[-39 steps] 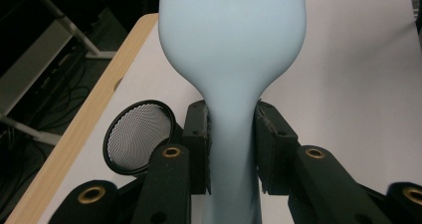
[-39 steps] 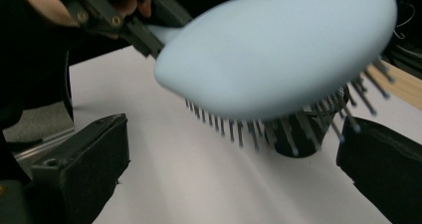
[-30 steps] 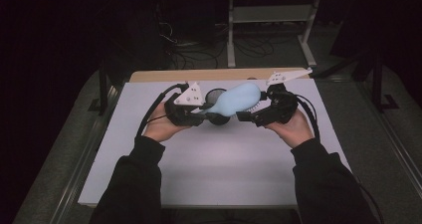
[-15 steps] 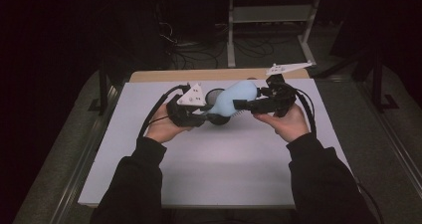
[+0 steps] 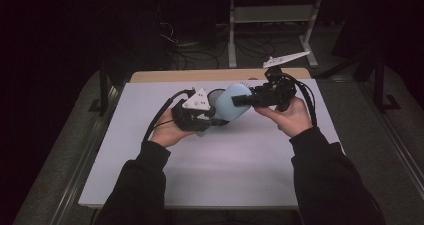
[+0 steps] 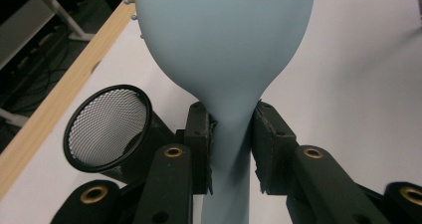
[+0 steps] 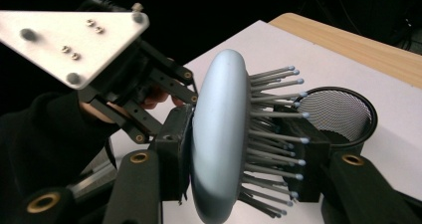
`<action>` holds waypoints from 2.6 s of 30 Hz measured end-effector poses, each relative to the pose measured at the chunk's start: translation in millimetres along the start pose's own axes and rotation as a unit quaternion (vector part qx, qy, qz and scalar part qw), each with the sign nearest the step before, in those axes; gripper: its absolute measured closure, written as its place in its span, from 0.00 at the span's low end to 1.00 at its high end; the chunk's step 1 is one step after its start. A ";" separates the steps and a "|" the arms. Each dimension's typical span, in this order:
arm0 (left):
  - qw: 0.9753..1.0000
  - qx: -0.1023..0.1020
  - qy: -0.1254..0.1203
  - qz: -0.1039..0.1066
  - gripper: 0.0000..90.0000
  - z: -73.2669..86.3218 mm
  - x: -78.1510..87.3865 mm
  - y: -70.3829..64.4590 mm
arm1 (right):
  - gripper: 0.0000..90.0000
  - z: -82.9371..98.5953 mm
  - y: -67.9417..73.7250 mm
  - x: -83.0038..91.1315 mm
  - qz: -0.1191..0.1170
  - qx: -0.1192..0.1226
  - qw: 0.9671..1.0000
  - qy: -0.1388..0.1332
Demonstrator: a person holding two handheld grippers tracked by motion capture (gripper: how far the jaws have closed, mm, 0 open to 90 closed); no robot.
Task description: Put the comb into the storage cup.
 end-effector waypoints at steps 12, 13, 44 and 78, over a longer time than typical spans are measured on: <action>0.996 0.034 -0.080 0.026 0.74 -4.3 1.1 -1.3 | 0.62 -12.8 14.3 4.3 0.003 0.048 0.999 0.008; 0.995 0.036 -0.086 0.026 0.72 -5.7 1.0 -1.4 | 0.62 -14.0 15.2 4.5 0.004 0.051 0.999 0.007; 0.985 0.098 -0.138 0.020 0.02 7.5 5.1 3.7 | 0.62 -41.2 13.0 10.5 0.037 0.086 0.995 0.020; 0.972 0.129 -0.191 -0.049 0.00 69.9 46.4 16.5 | 0.61 -76.2 -9.0 19.4 0.070 0.074 0.995 0.003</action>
Point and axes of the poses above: each handheld gripper's, and its own axes: x roughly backward along the jaws, z roughly out of its underside, y roughly to its left, the point moved 8 cm from there along -x, roughly forward along the jaws, and after that the axes turned 14 degrees about z, right-handed, at the moved point
